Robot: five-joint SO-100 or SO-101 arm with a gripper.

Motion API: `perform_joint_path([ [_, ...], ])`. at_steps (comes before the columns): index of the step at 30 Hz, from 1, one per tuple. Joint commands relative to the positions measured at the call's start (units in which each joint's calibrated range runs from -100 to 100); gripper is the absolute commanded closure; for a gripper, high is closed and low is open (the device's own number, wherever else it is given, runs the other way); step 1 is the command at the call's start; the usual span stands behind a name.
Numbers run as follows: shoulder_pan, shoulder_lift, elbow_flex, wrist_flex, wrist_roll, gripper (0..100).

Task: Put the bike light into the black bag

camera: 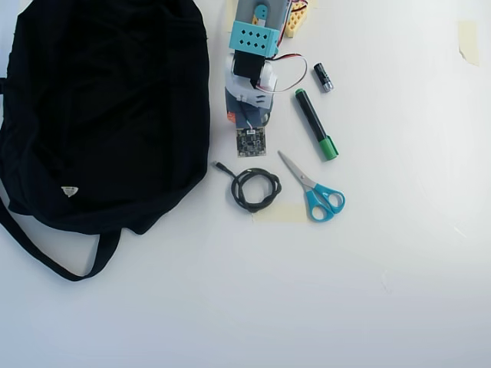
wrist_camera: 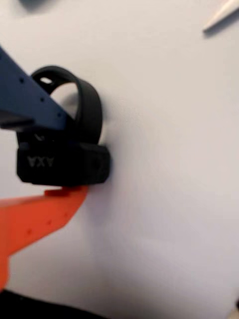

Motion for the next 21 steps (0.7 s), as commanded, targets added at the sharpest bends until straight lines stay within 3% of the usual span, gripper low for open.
perform_joint_path([
  [1, -0.5, -0.12, 0.13, 0.21, 0.19, 98],
  [14, -1.99, -3.61, -10.02, 15.28, 0.19, 98],
  [21, -1.32, -8.26, -10.83, 16.83, 0.3, 98],
])
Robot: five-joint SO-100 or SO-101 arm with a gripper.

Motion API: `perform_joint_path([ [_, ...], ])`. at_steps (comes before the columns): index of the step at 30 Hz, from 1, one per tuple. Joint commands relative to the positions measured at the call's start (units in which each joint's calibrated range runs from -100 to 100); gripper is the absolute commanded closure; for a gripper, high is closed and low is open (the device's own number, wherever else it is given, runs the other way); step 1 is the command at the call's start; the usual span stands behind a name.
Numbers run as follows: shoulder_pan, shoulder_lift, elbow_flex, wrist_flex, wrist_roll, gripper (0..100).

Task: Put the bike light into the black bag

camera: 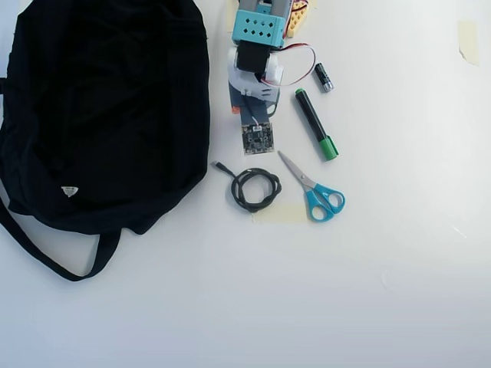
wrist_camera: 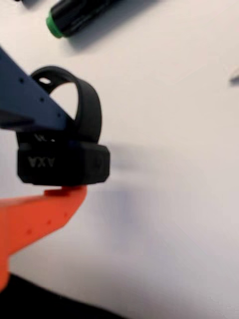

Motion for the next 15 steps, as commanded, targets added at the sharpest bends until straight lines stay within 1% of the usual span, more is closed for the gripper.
perform_joint_path([
  [1, 0.08, -4.44, -2.34, 1.63, 0.25, 98],
  [8, 0.9, -10.75, -2.52, 6.97, -0.33, 98],
  [15, 2.99, -20.95, -2.43, 7.23, -0.38, 98],
])
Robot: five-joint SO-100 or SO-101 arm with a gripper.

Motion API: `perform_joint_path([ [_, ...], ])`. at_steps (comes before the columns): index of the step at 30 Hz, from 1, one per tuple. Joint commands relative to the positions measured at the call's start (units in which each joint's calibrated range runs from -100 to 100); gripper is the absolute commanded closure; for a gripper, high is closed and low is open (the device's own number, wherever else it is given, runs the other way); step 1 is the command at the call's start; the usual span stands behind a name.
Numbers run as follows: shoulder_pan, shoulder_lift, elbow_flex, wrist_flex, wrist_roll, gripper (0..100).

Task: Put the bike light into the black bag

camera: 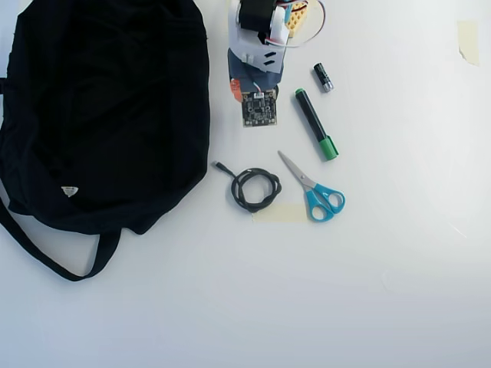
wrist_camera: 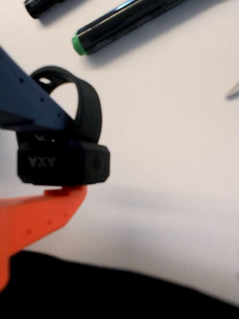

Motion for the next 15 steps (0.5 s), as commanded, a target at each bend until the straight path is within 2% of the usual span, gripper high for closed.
perform_joint_path([
  [1, 2.19, -6.92, -2.35, 0.28, -0.13, 98],
  [15, 12.43, -14.72, -6.03, -0.59, -0.19, 98],
])
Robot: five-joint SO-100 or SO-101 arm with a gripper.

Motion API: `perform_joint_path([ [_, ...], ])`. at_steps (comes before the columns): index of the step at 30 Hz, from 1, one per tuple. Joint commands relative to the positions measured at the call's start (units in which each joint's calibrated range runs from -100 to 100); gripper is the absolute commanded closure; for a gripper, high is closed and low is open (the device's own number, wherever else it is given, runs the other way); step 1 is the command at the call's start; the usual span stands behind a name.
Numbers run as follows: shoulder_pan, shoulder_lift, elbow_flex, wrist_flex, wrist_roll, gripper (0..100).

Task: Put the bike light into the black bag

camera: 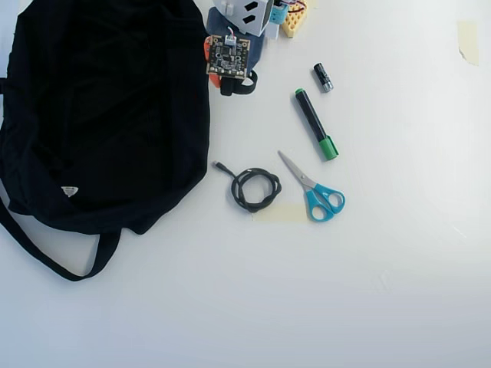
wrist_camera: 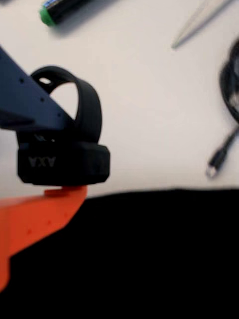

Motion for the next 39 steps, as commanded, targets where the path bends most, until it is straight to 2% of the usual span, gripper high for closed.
perform_joint_path([
  [1, 4.07, -1.94, -5.49, -0.59, -0.19, 98],
  [3, 5.94, -1.94, -7.02, -0.59, -0.4, 98],
  [9, 10.21, -1.85, -8.91, -1.27, -8.42, 98],
  [17, 15.29, -0.77, -8.37, -11.01, -14.92, 98],
  [29, 28.31, 11.26, -8.55, -22.12, -14.76, 98],
  [33, 35.11, 20.72, -8.64, -30.04, -14.71, 98],
  [36, 36.39, 27.27, -8.82, -36.16, -14.71, 98],
  [39, 37.58, 35.49, -14.84, -36.16, -14.71, 98],
])
